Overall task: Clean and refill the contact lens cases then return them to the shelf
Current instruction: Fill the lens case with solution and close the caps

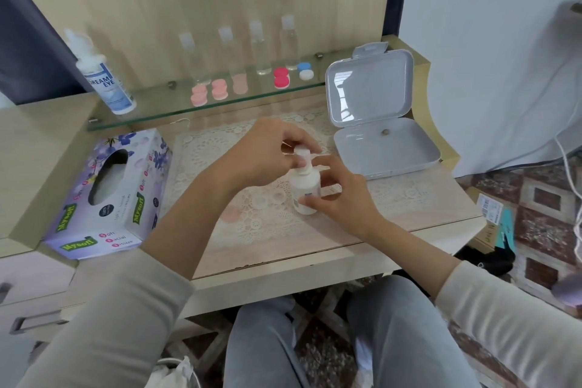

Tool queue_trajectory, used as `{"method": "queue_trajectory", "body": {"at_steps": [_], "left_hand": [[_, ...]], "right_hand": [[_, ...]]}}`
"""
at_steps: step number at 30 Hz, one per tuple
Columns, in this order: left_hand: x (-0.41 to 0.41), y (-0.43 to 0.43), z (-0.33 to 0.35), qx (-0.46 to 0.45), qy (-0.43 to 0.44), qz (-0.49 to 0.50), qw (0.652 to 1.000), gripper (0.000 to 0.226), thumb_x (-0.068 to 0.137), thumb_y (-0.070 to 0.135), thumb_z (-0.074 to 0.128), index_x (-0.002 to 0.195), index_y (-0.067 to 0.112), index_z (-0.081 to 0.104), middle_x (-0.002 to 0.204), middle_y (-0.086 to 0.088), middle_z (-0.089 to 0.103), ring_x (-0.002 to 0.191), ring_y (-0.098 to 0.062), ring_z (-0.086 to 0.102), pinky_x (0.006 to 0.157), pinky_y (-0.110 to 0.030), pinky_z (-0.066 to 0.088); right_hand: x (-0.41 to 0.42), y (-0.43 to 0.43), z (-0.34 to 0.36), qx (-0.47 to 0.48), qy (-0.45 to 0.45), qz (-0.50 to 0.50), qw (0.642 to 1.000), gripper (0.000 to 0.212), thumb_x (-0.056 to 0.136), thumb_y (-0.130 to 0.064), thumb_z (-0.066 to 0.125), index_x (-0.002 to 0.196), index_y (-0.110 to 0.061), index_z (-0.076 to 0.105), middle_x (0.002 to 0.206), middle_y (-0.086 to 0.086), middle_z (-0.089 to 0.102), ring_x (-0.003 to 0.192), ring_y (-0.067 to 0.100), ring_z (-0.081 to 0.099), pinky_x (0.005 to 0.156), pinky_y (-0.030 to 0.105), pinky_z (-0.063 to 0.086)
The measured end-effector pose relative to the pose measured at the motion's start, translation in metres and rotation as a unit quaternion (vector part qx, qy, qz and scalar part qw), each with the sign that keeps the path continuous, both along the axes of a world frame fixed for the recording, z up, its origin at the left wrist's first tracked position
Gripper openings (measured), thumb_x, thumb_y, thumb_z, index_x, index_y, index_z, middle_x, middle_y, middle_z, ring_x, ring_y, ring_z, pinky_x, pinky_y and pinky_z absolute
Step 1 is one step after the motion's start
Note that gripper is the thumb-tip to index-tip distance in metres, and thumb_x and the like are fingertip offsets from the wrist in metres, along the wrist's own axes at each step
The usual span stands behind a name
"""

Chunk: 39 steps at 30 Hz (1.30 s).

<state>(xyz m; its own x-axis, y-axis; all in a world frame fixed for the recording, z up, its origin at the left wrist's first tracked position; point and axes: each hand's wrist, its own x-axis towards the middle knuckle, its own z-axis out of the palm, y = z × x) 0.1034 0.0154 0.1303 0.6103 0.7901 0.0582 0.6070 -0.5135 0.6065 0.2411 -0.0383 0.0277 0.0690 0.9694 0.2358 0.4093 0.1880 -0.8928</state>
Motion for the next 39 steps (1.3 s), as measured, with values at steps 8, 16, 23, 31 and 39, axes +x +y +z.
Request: {"method": "queue_trajectory", "body": {"at_steps": [8,16,23,31,39], "left_hand": [[0.001,-0.001,-0.013,0.064,-0.056,0.06,0.995,0.021,0.07,0.028,0.076,0.085,0.022,0.062,0.084,0.013,0.059,0.071,-0.001,0.053,0.061,-0.005,0.039],[-0.025,-0.001,-0.027,0.025,-0.126,0.1,0.987,0.024,0.083,0.032,0.064,0.106,0.028,0.062,0.098,0.019,0.061,0.088,0.005,0.057,0.077,-0.01,0.046],[-0.098,-0.002,-0.097,-0.012,-0.023,0.203,0.979,0.045,0.075,0.039,0.071,0.115,0.021,0.059,0.124,0.005,0.053,0.109,-0.01,0.048,0.097,-0.026,0.037],[-0.116,-0.022,-0.13,0.06,-0.005,0.184,0.981,0.076,0.063,0.067,0.05,0.12,0.017,0.056,0.132,0.005,0.045,0.118,-0.003,0.03,0.094,0.004,0.006],[-0.118,-0.022,-0.136,0.088,-0.029,0.179,0.979,0.071,0.066,0.065,0.047,0.116,0.016,0.06,0.124,0.013,0.046,0.114,-0.002,0.033,0.094,0.004,0.01]], "right_hand": [[0.0,0.001,-0.001,-0.005,0.0,0.001,1.0,0.053,0.07,-0.019,0.078,0.115,-0.022,0.049,0.093,-0.006,0.063,0.086,0.001,0.058,0.067,0.008,0.048],[0.001,0.006,-0.001,0.005,-0.024,-0.027,0.999,0.054,0.067,-0.021,0.081,0.111,-0.021,0.05,0.094,0.001,0.067,0.086,0.011,0.062,0.068,0.005,0.043],[0.016,0.038,0.02,0.032,-0.012,-0.104,0.994,0.051,0.07,-0.013,0.078,0.11,-0.01,0.046,0.093,0.0,0.06,0.077,0.012,0.057,0.061,0.0,0.04],[0.021,0.081,0.029,0.011,-0.023,-0.148,0.989,0.05,0.072,-0.013,0.074,0.111,-0.008,0.043,0.1,0.01,0.061,0.082,0.018,0.056,0.073,0.031,0.048],[0.016,0.097,0.024,-0.021,-0.096,-0.15,0.984,0.053,0.071,-0.015,0.076,0.111,-0.005,0.043,0.099,0.016,0.06,0.079,0.021,0.052,0.066,0.029,0.042]]}}
